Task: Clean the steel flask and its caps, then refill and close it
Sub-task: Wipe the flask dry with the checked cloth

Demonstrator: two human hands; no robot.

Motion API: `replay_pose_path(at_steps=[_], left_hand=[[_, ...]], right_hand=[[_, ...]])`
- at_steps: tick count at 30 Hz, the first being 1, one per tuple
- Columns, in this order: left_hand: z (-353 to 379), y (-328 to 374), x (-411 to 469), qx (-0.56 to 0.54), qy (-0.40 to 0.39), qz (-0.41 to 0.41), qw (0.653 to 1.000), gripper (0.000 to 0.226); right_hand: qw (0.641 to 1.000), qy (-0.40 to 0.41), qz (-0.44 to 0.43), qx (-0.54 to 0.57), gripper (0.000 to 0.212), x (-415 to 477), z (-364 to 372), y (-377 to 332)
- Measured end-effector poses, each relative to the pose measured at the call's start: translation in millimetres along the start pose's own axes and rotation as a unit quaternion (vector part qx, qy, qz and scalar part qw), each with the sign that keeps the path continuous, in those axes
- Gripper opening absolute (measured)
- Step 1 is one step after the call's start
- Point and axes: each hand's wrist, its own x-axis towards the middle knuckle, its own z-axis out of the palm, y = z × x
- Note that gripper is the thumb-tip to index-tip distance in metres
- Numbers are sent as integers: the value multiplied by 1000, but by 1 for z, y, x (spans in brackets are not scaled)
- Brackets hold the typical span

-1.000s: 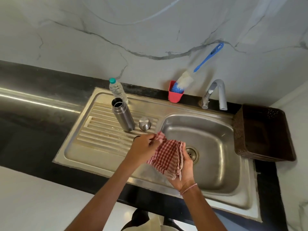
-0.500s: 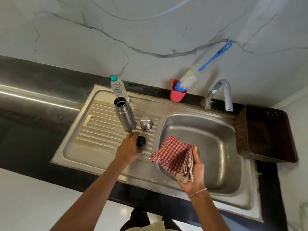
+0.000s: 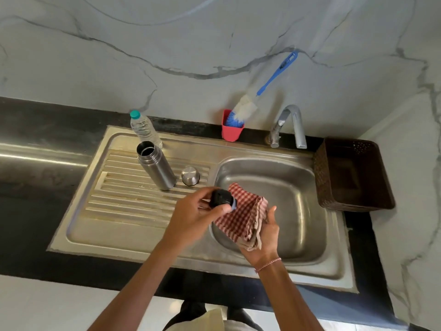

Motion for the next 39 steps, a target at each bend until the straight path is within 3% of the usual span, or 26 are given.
replay_pose_path(at_steps=[3, 7, 12, 16, 21, 23, 25, 29, 32, 36, 39], left_hand=[[18, 5, 3, 25, 17, 2, 1000, 68], [17, 12, 9, -2, 56, -20, 998, 31], [19, 29, 5, -122, 30, -56, 990, 30], [21, 36, 1, -47, 30, 12, 998, 44], [22, 37, -1, 95, 26, 150, 984, 59], [20, 34, -2, 110, 12, 175, 978, 61], [17, 31, -3, 94, -25, 185, 978, 59], [10, 29, 1, 58, -45, 158, 985, 55], [10, 33, 3, -23, 9, 86, 996, 46], [6, 37, 7, -97, 44, 25, 994, 35], [9, 40, 7, -107, 41, 14, 993, 38]], right_hand=[[999, -19, -9, -24, 68, -12, 14, 1], [979, -91, -64, -168, 48, -23, 26, -1], [898, -132, -226, -353, 42, -29, 36, -9], [807, -75, -332, -482, 37, -34, 42, -12], [792, -31, -322, -517, 26, -37, 46, -16], [775, -29, -255, -577, 31, -37, 50, -26], [772, -23, -127, -623, 36, -32, 55, -40], [818, -46, -66, -570, 22, -35, 53, -48], [858, -13, -97, -504, 25, -32, 50, -42], [935, -13, -136, -327, 34, -31, 47, -44], [915, -52, -229, -327, 41, -30, 43, -38]])
